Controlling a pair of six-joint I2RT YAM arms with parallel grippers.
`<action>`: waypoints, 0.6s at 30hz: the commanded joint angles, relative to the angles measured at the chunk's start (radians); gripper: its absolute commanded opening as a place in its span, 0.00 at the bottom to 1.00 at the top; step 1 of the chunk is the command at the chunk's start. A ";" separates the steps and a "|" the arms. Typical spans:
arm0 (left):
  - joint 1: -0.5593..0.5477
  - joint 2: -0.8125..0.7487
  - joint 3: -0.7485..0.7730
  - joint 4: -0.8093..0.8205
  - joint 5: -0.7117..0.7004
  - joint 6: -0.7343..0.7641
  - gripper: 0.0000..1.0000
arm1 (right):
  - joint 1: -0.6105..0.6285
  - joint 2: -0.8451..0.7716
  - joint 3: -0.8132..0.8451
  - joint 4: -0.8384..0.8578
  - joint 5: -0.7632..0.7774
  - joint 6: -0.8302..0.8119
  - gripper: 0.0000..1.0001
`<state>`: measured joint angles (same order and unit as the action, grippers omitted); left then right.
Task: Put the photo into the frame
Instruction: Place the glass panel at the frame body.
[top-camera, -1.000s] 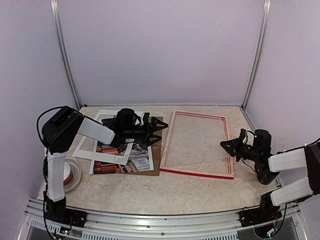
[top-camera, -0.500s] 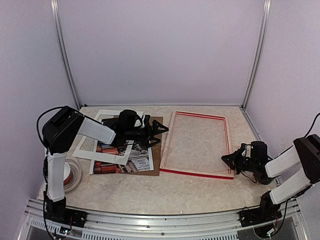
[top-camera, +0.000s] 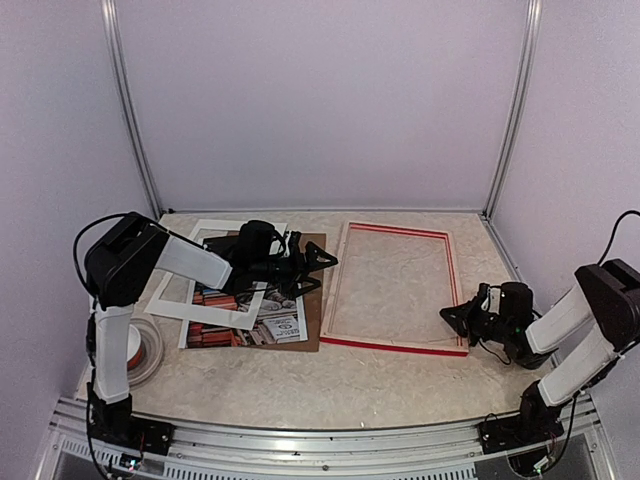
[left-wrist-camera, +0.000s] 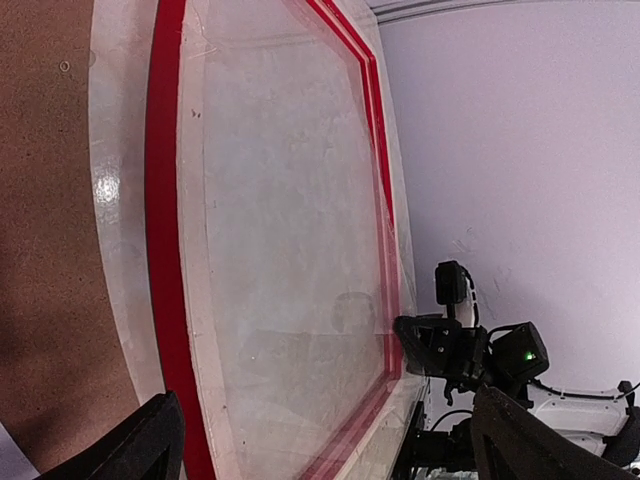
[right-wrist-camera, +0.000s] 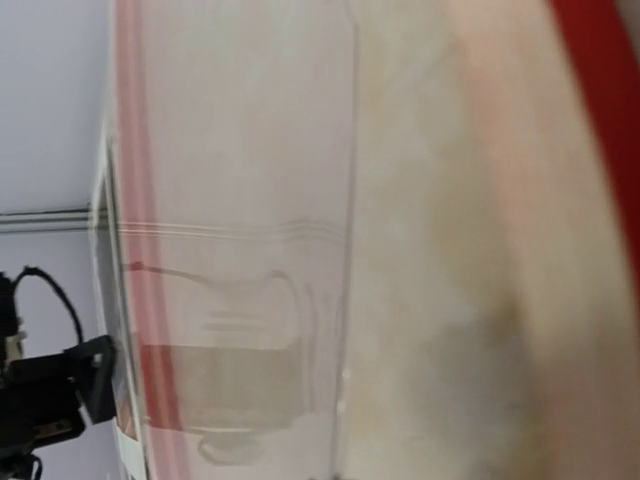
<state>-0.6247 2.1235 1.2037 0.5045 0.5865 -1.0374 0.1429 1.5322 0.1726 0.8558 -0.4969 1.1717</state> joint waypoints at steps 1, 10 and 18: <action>-0.009 -0.004 0.027 0.001 -0.002 0.019 0.99 | -0.006 -0.089 0.018 -0.041 0.009 -0.069 0.00; -0.010 0.008 0.025 0.017 0.005 0.006 0.99 | -0.005 -0.192 -0.015 -0.042 0.024 -0.093 0.00; -0.010 0.005 0.026 0.019 0.009 0.004 0.99 | -0.006 -0.170 0.014 -0.097 0.073 -0.113 0.00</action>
<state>-0.6258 2.1235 1.2037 0.5064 0.5873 -1.0389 0.1429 1.3464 0.1703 0.7780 -0.4610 1.0885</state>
